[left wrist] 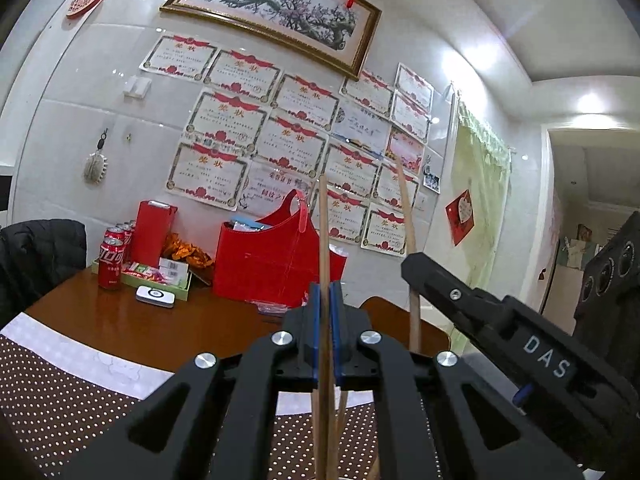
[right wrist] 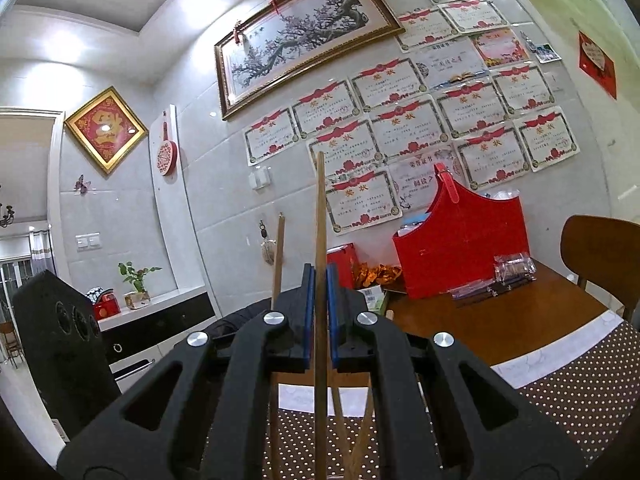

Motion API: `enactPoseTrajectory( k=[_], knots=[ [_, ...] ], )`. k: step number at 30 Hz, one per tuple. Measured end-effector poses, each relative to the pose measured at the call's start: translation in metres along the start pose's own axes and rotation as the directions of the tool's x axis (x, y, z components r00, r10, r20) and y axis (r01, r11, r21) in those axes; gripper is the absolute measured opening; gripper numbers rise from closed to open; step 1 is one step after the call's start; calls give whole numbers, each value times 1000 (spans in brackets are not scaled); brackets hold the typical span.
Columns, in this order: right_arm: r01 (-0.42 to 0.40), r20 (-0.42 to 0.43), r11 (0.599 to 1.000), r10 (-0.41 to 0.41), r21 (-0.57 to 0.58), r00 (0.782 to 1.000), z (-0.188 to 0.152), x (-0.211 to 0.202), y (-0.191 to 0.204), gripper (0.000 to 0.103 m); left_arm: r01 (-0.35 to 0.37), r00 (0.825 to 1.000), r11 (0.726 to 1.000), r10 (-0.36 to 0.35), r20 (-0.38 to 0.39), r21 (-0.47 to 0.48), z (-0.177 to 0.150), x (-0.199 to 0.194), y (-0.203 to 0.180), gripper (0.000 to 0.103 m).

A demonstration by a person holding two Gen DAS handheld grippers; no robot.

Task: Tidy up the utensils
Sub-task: 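Open the left gripper into the pink cup while the right gripper releases its chopstick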

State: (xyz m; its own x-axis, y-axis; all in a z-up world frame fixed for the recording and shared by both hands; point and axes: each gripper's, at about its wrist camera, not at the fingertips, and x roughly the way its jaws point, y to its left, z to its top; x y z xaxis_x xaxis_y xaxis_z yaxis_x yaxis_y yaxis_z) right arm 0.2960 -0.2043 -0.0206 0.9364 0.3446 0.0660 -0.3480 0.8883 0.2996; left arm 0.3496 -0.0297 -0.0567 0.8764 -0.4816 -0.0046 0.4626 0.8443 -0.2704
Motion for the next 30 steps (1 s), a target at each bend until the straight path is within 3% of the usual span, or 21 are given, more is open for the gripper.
enactPoseTrajectory(
  k=[9,10,12,13,17,20,23,26,30],
  knots=[
    [17,-53,1000,-16,18,998,-8,4,-3,7,-15,998,1000,14,-56,-5,-12,12,7,6],
    [20,-59,999,-19,26,998,-8,4,-4,12,-14,998,1000,14,-64,-3,-12,12,8,7],
    [21,-67,999,-18,44,998,-7,3,-7,50,-19,998,1000,20,-63,3,-11,10,8,34],
    [31,-56,998,-28,51,998,-6,0,-8,80,-23,998,1000,23,-59,4,-9,8,8,39],
    [29,-21,998,-28,54,999,2,-9,-7,83,-24,999,1000,24,-42,10,-1,1,8,54],
    [34,8,997,-34,67,999,10,-15,-7,97,-30,999,999,30,-22,12,6,-6,6,65],
    [48,28,997,-50,68,998,19,-22,-6,97,-47,999,998,48,-8,31,15,-13,0,78],
    [65,23,995,-67,71,998,27,-25,-4,97,-98,995,992,100,-18,83,25,-18,-12,85],
    [86,-22,992,-84,92,996,33,-32,-3,97,-164,983,979,173,-69,119,33,-30,-26,86]
  ],
)
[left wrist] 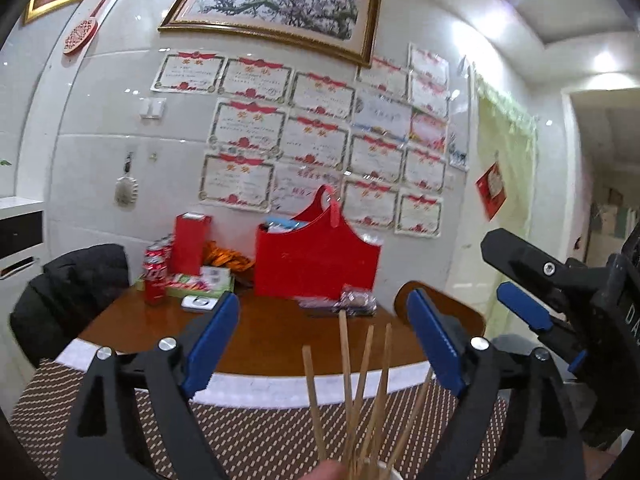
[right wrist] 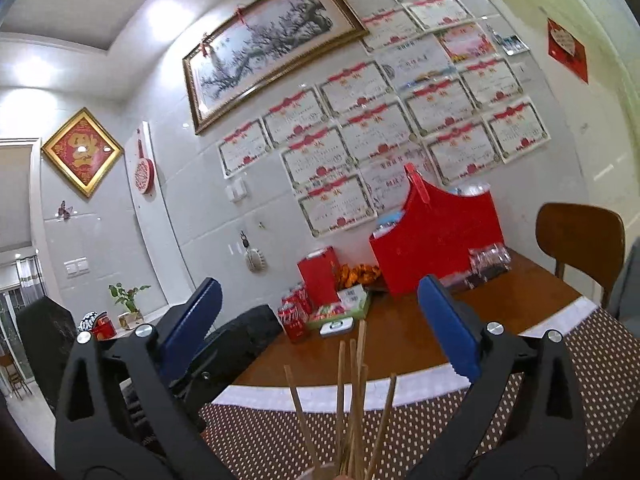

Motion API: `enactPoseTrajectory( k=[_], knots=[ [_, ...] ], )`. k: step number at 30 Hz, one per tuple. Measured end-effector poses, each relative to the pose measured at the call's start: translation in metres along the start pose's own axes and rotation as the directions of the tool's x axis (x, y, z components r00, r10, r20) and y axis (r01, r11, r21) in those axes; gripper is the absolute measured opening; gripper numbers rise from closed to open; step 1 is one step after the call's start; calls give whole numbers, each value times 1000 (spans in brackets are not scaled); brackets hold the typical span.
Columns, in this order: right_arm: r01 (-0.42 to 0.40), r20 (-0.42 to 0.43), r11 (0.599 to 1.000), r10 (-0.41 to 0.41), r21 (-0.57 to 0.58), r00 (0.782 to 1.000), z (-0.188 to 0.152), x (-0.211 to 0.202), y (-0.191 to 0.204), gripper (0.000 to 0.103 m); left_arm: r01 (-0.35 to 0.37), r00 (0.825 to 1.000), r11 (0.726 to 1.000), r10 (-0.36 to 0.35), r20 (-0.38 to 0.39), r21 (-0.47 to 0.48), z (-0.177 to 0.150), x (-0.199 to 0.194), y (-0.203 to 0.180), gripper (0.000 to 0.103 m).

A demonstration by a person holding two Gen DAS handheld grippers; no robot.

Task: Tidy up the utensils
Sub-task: 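Open the left gripper into the pink cup while the right gripper releases its chopstick, then move both open grippers back down to the chopstick pile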

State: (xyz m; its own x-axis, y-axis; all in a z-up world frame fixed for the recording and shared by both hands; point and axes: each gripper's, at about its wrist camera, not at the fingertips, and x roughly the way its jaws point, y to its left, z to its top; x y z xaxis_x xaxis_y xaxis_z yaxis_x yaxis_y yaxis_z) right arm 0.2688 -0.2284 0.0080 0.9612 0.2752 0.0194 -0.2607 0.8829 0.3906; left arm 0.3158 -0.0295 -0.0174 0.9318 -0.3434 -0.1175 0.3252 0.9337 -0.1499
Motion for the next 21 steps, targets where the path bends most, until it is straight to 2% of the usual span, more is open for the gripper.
enactPoseTrajectory(
  k=[4,11,15,21],
  knots=[
    [29,-55,999,-31,-34,998,-2,-10,6,97,-71,995,996,74,-60,55,5,-20,-8,86],
    [53,-168,996,-66,-77,984,1,-42,17,97,-134,983,989,141,-121,68,9,-78,-5,86],
    [51,-195,990,-76,-129,978,1,-68,28,97,-162,973,984,171,-156,68,2,-112,0,86],
    [55,-214,989,-84,-136,973,2,-108,28,97,-196,958,979,203,-204,52,-12,-143,8,86]
  ],
)
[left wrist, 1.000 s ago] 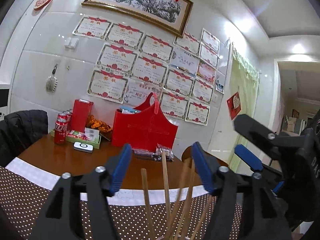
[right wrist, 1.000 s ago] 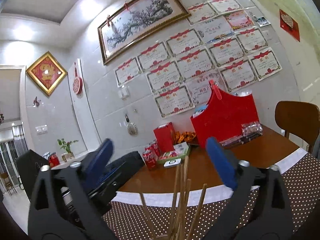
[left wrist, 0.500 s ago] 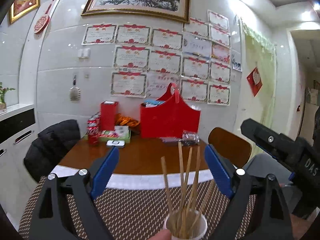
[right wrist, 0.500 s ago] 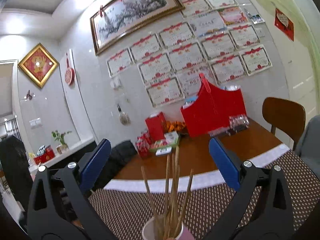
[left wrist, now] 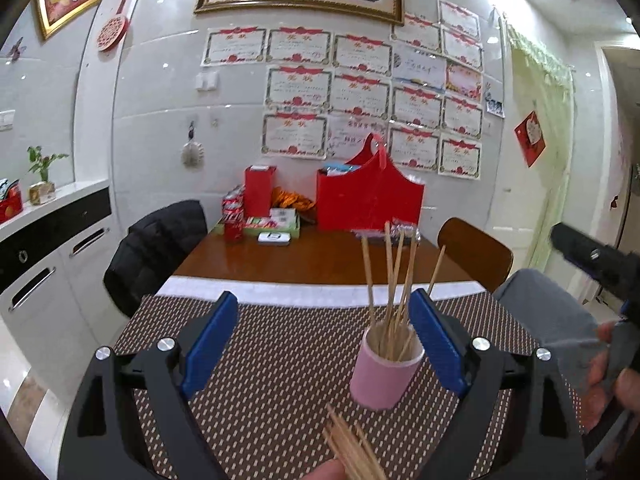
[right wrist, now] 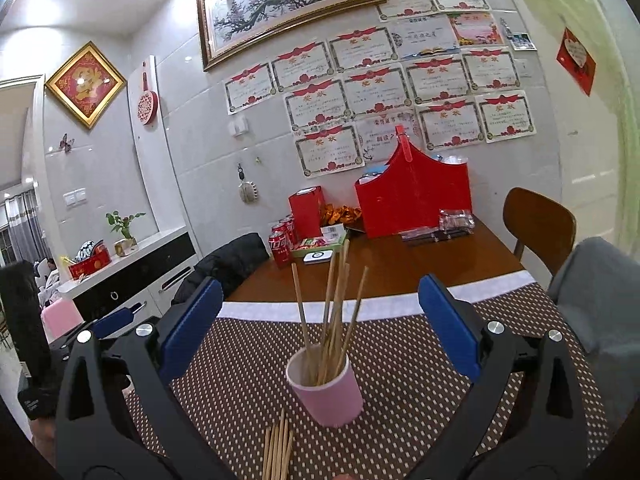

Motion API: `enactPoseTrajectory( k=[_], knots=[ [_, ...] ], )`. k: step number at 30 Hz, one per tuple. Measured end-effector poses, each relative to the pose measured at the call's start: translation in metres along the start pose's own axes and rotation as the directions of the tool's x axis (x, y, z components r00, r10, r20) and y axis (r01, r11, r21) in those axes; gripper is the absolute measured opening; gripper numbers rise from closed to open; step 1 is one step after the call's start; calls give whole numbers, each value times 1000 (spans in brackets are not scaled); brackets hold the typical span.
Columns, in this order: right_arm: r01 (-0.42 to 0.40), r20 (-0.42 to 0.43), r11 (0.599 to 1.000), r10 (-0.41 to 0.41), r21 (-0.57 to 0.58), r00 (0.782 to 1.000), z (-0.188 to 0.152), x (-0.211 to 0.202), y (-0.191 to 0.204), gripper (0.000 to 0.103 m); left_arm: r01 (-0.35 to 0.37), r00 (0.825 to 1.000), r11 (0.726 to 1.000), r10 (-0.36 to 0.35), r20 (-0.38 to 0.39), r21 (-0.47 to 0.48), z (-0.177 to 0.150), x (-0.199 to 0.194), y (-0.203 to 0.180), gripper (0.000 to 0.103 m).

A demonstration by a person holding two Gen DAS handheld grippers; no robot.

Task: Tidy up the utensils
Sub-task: 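Move both open grippers back down to the chopstick pile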

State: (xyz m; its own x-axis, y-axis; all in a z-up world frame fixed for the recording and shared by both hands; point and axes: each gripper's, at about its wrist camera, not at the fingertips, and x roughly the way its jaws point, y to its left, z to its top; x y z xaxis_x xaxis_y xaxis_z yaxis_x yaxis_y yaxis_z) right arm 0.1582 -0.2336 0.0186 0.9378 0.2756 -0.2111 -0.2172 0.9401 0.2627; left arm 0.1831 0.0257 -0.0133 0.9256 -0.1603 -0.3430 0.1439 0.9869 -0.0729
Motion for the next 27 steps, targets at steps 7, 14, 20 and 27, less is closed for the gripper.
enactPoseTrajectory(
  k=[7,14,20,27],
  knots=[
    [17,-47,1000,-16,6,999,-16,-23,-9,97,-35,996,999,32,-87,-24,-33,-12,14,86],
    [32,-124,999,-26,42,992,-47,-33,-20,97,-57,984,997,46,-174,-60,-66,-15,27,86],
    [31,-196,998,-22,46,980,-73,-34,-16,97,-66,966,996,51,-253,-53,-93,-11,28,86],
    [31,-284,998,-16,47,959,-99,-29,-18,97,-55,920,998,38,-389,-31,-138,3,13,86]
  ],
)
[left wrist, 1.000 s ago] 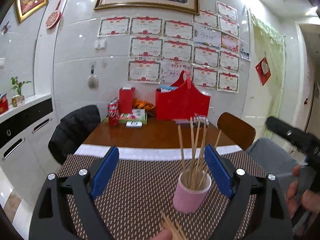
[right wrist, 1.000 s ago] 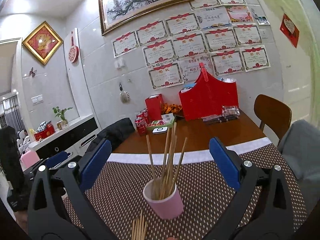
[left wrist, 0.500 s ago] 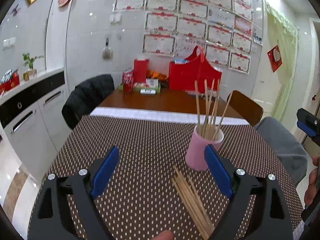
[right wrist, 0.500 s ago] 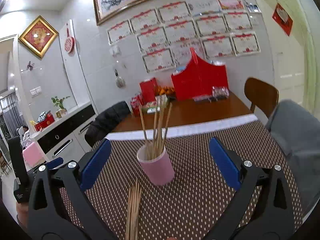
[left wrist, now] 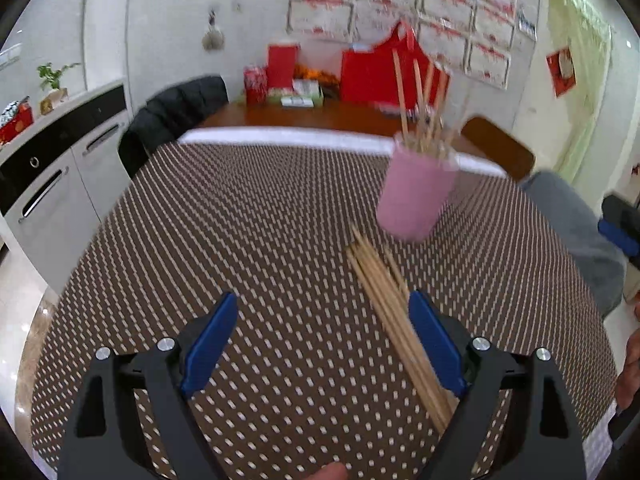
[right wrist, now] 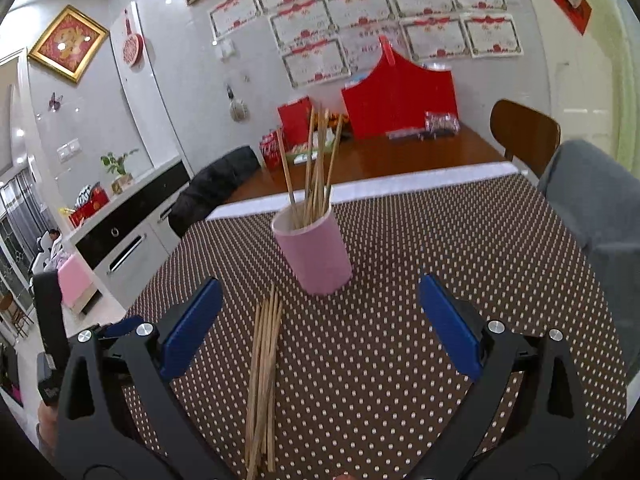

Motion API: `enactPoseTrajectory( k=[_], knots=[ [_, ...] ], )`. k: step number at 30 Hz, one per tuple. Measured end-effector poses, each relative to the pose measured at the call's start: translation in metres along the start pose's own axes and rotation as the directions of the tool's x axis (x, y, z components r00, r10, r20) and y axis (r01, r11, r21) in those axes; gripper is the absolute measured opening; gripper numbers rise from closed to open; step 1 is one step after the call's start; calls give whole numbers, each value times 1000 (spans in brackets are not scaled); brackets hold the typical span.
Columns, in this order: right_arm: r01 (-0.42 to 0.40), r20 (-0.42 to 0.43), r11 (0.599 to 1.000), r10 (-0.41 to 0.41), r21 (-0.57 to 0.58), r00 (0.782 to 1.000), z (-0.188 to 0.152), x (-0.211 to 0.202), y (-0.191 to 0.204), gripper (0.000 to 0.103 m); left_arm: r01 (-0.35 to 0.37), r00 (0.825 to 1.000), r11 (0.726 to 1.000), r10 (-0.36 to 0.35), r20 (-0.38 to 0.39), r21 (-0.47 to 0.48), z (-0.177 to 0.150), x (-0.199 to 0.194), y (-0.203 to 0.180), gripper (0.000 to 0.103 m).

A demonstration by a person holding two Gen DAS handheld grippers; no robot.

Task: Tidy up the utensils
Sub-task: 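Move both open grippers back down to the chopstick pile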

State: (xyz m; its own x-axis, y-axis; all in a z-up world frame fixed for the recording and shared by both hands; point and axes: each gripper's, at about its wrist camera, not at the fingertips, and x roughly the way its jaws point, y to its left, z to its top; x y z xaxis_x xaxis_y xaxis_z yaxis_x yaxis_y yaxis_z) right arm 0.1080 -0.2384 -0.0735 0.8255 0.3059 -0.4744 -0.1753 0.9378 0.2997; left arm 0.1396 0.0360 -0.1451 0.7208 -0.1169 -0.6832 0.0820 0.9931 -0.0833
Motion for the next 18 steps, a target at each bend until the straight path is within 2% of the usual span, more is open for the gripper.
enactPoseTrajectory(
  k=[4,11,14,18],
  knots=[
    [11,-39,1000,-10,12,999,-8,6,-6,97,5,998,1000,-3,-65,24,-15,18,-15,86],
    [29,-96,999,-27,25,995,-28,11,-17,97,-41,983,997,53,-175,70,-39,51,-31,86],
    [36,-112,999,-33,31,993,-35,11,-22,97,-47,978,996,60,-199,70,-44,59,-33,86],
    [43,-130,999,-38,34,991,-42,13,-25,97,-45,980,997,56,-193,65,-42,60,-36,86]
  ],
)
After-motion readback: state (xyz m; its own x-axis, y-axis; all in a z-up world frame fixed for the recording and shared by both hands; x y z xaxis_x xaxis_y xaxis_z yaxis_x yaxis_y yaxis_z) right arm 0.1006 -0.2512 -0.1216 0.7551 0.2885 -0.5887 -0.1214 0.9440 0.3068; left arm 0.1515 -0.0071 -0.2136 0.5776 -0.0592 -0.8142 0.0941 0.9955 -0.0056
